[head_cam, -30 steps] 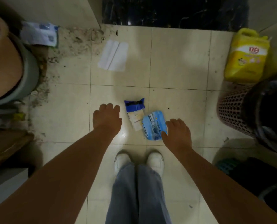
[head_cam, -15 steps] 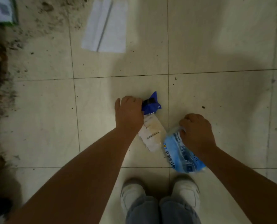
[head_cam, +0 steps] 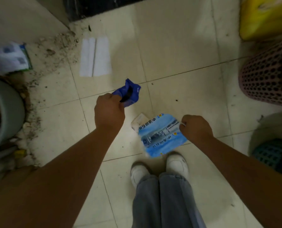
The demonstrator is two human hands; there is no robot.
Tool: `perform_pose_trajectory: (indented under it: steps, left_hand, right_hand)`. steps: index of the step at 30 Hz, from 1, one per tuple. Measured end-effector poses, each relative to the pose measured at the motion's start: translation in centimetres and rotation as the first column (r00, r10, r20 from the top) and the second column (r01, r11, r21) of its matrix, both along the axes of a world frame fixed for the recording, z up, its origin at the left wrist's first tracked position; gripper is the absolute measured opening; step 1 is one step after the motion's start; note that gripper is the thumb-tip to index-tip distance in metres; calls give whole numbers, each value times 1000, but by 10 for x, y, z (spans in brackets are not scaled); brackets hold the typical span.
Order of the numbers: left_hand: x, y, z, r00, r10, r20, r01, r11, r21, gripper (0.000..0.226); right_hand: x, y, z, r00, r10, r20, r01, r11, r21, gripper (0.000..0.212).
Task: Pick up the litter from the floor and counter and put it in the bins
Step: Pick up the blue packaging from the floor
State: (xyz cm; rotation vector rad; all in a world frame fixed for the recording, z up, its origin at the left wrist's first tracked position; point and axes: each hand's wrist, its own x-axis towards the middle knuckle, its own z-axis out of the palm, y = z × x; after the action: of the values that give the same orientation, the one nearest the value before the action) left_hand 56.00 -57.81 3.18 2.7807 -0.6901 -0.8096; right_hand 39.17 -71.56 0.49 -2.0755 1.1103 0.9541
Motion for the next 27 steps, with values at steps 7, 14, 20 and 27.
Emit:
perform_pose_trajectory:
  steps: [7, 14, 20, 27]
  left_hand:
    - [-71, -90, 103, 987, -149, -59, 145, 988, -58, 20]
    - [-194, -174, 183, 868, -476, -144, 457, 878, -145, 21]
    - [-323, -205, 222, 722, -619, -309, 610, 780, -137, 24]
    - [-435, -237, 203, 711, -536, -454, 567, 820, -79, 20]
  right_hand:
    - [-85, -55, 109, 947, -318, 41, 319, 947, -39, 27]
    - [-243, -87, 197, 720, -685, 114, 694, 710, -118, 22]
    - [-383, -79, 244, 333, -934, 131, 936, 311, -167, 24]
    - [-471, -85, 222, 84, -991, 109, 980, 63, -187, 22]
